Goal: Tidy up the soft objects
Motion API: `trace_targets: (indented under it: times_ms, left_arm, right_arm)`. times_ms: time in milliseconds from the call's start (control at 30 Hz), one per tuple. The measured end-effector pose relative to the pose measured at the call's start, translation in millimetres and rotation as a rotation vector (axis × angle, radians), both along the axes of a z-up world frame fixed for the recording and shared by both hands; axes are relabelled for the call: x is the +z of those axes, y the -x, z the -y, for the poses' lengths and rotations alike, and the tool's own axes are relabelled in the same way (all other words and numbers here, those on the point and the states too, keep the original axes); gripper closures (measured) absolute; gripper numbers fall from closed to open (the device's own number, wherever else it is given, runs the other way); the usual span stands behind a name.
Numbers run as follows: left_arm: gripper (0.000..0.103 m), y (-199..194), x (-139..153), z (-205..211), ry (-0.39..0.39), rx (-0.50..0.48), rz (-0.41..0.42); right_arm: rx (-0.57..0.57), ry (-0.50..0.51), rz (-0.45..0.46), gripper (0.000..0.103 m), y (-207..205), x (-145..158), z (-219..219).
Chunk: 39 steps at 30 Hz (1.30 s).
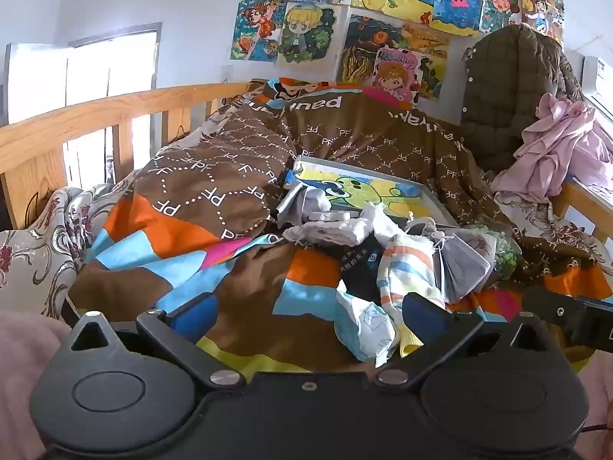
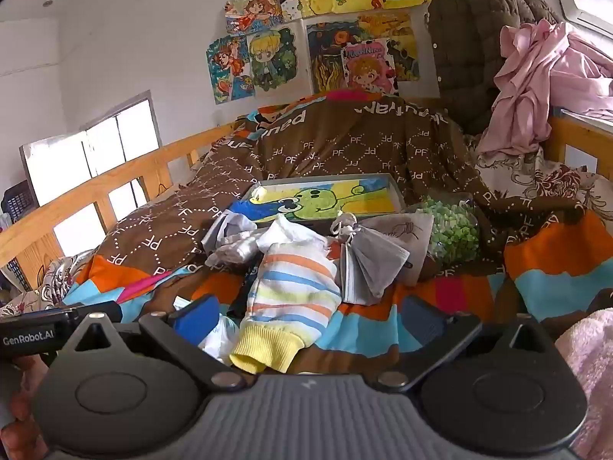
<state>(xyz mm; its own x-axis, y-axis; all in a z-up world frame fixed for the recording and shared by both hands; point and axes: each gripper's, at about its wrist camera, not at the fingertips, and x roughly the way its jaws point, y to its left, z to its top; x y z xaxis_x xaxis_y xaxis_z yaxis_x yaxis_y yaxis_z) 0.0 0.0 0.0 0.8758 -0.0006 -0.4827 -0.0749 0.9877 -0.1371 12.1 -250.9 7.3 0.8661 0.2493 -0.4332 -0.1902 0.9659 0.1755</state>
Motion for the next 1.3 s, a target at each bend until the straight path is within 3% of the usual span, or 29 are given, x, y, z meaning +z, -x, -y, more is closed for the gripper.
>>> trace_targets:
  times_ms: [1300]
  left_arm:
    - [0.001,2.6,1.0,1.0,-0.019,0.002,0.013]
  right_arm:
    - [0.003,-0.003,-0.011,0.0,-3.6,-2.1,-2.1]
